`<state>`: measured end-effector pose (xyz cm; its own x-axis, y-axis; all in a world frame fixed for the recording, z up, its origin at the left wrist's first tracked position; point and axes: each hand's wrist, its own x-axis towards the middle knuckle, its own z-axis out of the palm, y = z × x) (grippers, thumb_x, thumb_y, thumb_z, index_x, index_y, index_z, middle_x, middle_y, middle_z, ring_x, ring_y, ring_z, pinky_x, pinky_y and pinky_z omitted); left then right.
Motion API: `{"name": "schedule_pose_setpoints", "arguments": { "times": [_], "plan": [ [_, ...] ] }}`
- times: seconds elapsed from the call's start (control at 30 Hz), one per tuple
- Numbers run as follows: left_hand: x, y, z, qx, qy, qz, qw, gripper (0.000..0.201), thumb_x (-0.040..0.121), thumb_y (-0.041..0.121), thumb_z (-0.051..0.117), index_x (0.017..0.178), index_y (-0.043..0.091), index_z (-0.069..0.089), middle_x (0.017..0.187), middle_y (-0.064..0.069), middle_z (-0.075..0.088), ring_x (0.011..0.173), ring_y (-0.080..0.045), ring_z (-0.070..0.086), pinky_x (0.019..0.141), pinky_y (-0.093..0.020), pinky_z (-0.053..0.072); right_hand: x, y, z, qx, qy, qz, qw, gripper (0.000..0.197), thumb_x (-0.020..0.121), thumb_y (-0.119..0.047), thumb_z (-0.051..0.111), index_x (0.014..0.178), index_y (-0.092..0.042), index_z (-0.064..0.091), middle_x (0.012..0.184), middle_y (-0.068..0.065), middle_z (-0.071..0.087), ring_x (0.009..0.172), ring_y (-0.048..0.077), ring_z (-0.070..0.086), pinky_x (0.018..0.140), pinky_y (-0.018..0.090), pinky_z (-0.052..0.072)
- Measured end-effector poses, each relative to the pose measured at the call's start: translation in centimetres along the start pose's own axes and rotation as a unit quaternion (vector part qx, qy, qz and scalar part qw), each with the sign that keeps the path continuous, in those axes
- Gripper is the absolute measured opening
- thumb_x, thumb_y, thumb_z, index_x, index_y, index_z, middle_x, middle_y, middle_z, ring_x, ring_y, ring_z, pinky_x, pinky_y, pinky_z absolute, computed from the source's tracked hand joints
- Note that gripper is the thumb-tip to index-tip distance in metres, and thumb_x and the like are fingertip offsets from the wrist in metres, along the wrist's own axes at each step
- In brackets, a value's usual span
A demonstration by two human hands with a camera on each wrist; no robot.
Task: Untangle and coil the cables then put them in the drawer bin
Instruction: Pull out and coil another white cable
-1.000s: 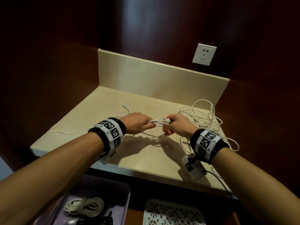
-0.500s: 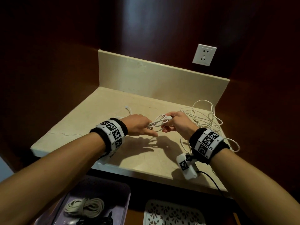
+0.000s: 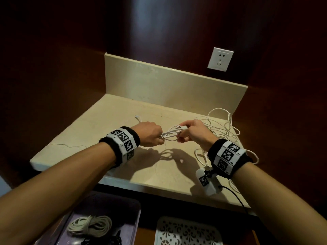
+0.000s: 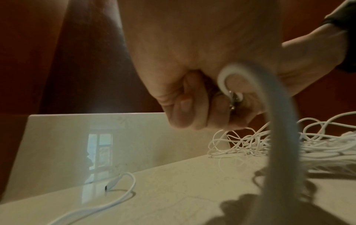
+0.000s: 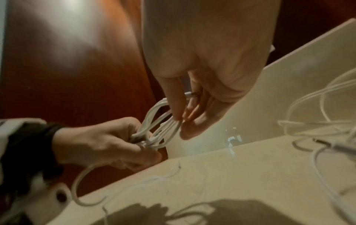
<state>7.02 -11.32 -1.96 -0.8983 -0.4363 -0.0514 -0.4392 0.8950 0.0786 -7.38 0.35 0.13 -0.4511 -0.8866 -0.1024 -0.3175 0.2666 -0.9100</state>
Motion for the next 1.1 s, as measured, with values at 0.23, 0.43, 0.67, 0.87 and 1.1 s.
{"name": "schedule_pose_setpoints", "arguments": {
  "times": [0.23,0.43,0.67,0.87,1.1],
  "plan": [
    [0.1,0.4,-0.1,0.046,-0.012,0.011,0.999,0.024,0.094,0.031,0.047,0.082,0.012,0.054,0.075,-0.004,0.052,0.073,-0.027,0.052,0.064,-0.032,0.037,-0.2,-0.7,0.3,-0.514,-0.082,-0.153,0.84,0.071,0.077,-0.015,0.064,0.143,-0.019,0.038,0.139,0.004,0.046,0.124,0.022,0.045,0.103,0.037,0.041],
    [-0.2,1.2,-0.5,0.093,-0.017,0.018,0.995,0.023,0.096,0.03,0.047,0.086,0.011,0.056,0.077,-0.005,0.051,0.074,-0.028,0.051,0.065,-0.033,0.038,-0.1,-0.5,2.0,-0.643,-0.056,-0.17,0.745,0.038,0.084,-0.028,0.057,0.119,-0.016,0.053,0.11,0.007,0.064,0.095,0.028,0.058,0.075,0.035,0.046],
    [-0.6,1.3,-0.6,0.105,-0.006,0.008,0.994,0.026,0.096,0.028,0.046,0.097,0.007,0.061,0.094,-0.013,0.065,0.076,-0.028,0.054,0.064,-0.033,0.037,-0.2,-0.4,3.0,-0.629,-0.056,-0.15,0.761,0.02,0.09,-0.027,0.05,0.098,-0.011,0.059,0.096,0.012,0.064,0.076,0.028,0.05,0.065,0.031,0.035],
    [-1.0,1.0,-0.5,0.086,-0.006,0.016,0.996,0.026,0.096,0.028,0.046,0.102,0.008,0.062,0.097,-0.013,0.066,0.087,-0.032,0.061,0.067,-0.033,0.04,0.1,-0.2,2.8,-0.626,-0.101,-0.136,0.761,0.027,0.101,-0.033,0.038,0.095,-0.012,0.053,0.09,0.012,0.059,0.075,0.028,0.05,0.065,0.032,0.035],
    [-1.0,0.8,-0.5,0.029,0.025,0.017,0.999,0.02,0.092,0.031,0.054,0.105,0.017,0.06,0.099,-0.005,0.066,0.093,-0.027,0.061,0.07,-0.032,0.041,0.3,0.3,2.2,-0.614,-0.149,-0.125,0.765,0.031,0.104,-0.034,0.033,0.088,-0.013,0.05,0.081,0.008,0.054,0.071,0.027,0.05,0.065,0.034,0.039]
  ]
}}
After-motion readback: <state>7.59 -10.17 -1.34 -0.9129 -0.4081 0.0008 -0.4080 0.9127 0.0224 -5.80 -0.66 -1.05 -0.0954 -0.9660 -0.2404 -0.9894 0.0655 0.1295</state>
